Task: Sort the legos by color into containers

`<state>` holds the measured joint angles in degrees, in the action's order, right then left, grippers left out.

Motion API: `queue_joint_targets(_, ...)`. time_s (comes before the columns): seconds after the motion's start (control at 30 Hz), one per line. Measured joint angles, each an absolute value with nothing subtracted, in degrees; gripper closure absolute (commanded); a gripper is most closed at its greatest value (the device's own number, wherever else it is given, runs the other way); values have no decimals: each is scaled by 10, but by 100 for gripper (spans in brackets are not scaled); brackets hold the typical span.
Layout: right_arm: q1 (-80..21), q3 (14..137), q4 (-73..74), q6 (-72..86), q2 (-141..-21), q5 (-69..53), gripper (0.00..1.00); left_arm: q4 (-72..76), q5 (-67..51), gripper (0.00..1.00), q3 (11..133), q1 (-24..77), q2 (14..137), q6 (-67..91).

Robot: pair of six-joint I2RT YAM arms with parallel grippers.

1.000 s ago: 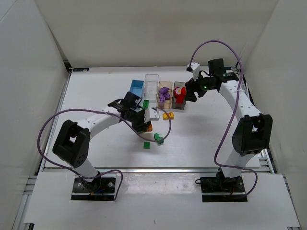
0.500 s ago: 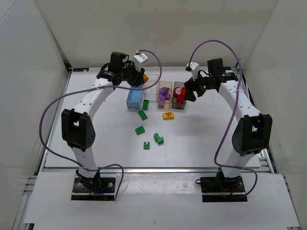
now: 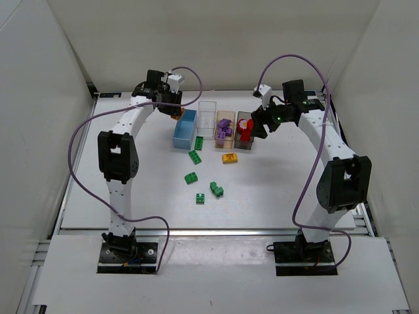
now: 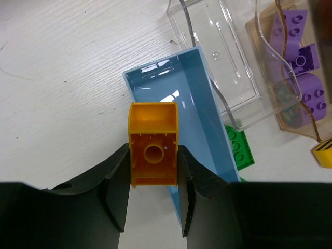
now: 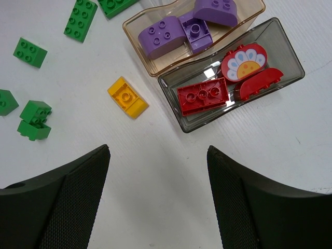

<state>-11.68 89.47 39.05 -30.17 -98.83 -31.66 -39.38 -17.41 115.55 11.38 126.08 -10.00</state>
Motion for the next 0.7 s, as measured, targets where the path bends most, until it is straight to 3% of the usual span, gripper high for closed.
queue_joint_targets(0.3, -117, 895, 390, -302, -988, -317, 21, -402, -184, 59, 1171, 119, 1265, -85)
queue_joint_targets(0.47, -117, 895, 391, -305, -988, -316, 21, -408, -188, 34, 1198, 121, 1294, -79)
queue_joint_targets(0.57, -117, 894, 391, -309, -988, -317, 21, -422, -189, 25, 1208, 123, 1313, -72)
queue_joint_targets(0.7, -120, 892, 391, -327, -988, -317, 23, -424, -201, 21, 1212, 122, 1324, -59)
